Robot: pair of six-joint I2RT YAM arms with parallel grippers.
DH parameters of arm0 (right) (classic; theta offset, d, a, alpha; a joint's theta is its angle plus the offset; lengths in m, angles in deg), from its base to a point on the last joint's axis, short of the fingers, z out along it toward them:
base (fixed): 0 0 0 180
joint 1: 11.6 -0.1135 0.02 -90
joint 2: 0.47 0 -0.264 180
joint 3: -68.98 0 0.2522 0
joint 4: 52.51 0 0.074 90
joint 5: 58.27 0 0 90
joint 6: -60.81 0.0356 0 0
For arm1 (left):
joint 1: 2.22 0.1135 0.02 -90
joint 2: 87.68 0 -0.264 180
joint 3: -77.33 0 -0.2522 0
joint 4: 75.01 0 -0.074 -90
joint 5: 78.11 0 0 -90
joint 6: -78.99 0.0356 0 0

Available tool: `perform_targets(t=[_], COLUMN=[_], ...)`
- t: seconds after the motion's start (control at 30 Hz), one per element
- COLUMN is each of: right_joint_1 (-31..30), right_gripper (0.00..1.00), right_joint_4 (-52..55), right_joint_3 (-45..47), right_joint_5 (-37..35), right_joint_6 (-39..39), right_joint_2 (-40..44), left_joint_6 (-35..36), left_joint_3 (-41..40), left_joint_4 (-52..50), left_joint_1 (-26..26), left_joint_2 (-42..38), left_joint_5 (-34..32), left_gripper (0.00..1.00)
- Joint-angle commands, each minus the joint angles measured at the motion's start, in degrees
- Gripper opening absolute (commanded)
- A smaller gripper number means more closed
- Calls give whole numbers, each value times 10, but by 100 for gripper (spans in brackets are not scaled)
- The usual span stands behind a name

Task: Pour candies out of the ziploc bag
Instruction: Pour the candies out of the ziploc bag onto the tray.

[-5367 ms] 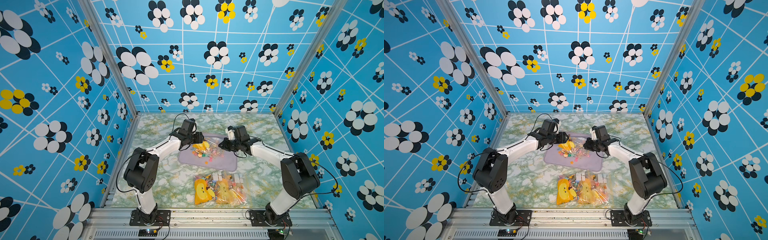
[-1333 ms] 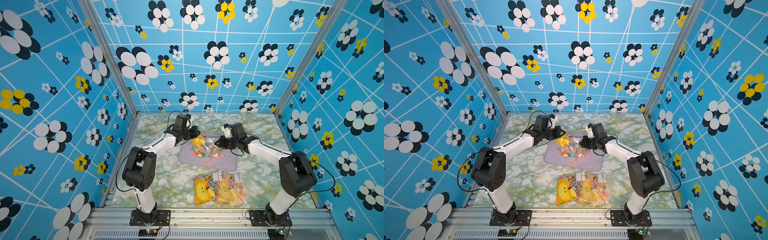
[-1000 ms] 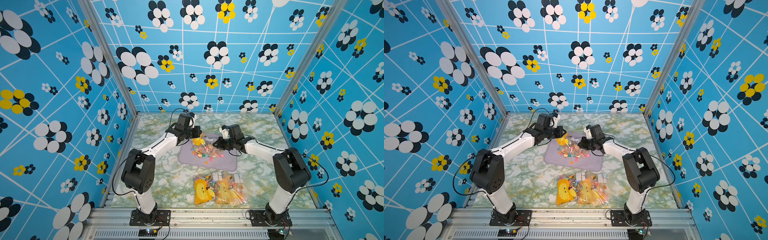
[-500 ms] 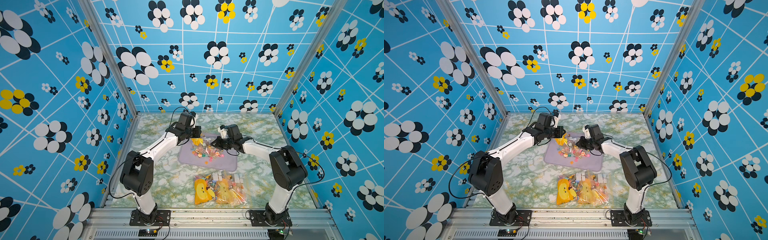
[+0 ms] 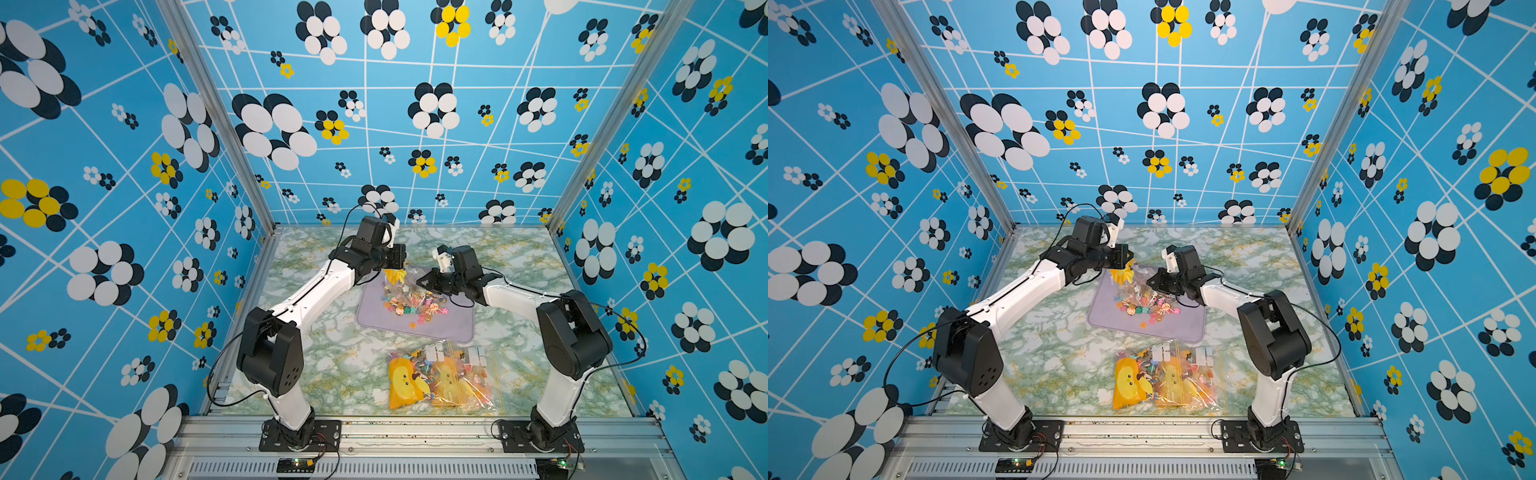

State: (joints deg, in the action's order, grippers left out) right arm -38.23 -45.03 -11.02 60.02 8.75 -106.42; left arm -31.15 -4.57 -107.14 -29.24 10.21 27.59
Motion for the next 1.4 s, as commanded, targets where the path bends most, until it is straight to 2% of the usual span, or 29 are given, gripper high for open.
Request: perform_targets(t=[0.0,0.3,0.33,0.47,0.53,0.63,0.83,0.87,1.0,1.07,1.1,1.23,1.37], right_joint_1=[-2,-2,-2,-2,-2,-3,-2,-3,-4,-4,-4,-8,-10], right_gripper=[5,5,5,5,5,5,5,5,5,5,5,5,6], right_joint_4=[15,-15,-22,-32,-38,-46,-56,-59,-67,-71,-75,-85,-90], right_joint_3=[1,12,19,28,31,30,27,28,28,29,30,31,35], right_joint_5=[-9,2,3,4,6,9,14,15,22,27,29,34,36], right_joint_6=[7,24,26,29,33,38,46,48,51,52,54,57,56], right_joint_2=[-20,-19,-16,-14,-14,-15,-9,-8,-1,7,10,31,55], left_joint_6=[12,21,21,34,41,51,71,75,89,97,101,107,107], left_joint_3=[33,81,78,71,75,71,78,82,89,92,91,89,80], left_joint_4=[3,-39,-43,-74,-96,-111,-140,-147,-176,-186,-188,-192,-178], left_joint_1=[-3,-9,-9,-9,-11,-12,-13,-13,-14,-16,-16,-15,-10], left_joint_2=[-34,-27,-25,-9,1,3,0,2,8,8,7,0,-21], left_joint_5=[-8,0,0,12,11,-1,-37,-46,-75,-87,-89,-114,-111], left_gripper=[0,0,3,27,35,39,42,48,50,49,45,3,0])
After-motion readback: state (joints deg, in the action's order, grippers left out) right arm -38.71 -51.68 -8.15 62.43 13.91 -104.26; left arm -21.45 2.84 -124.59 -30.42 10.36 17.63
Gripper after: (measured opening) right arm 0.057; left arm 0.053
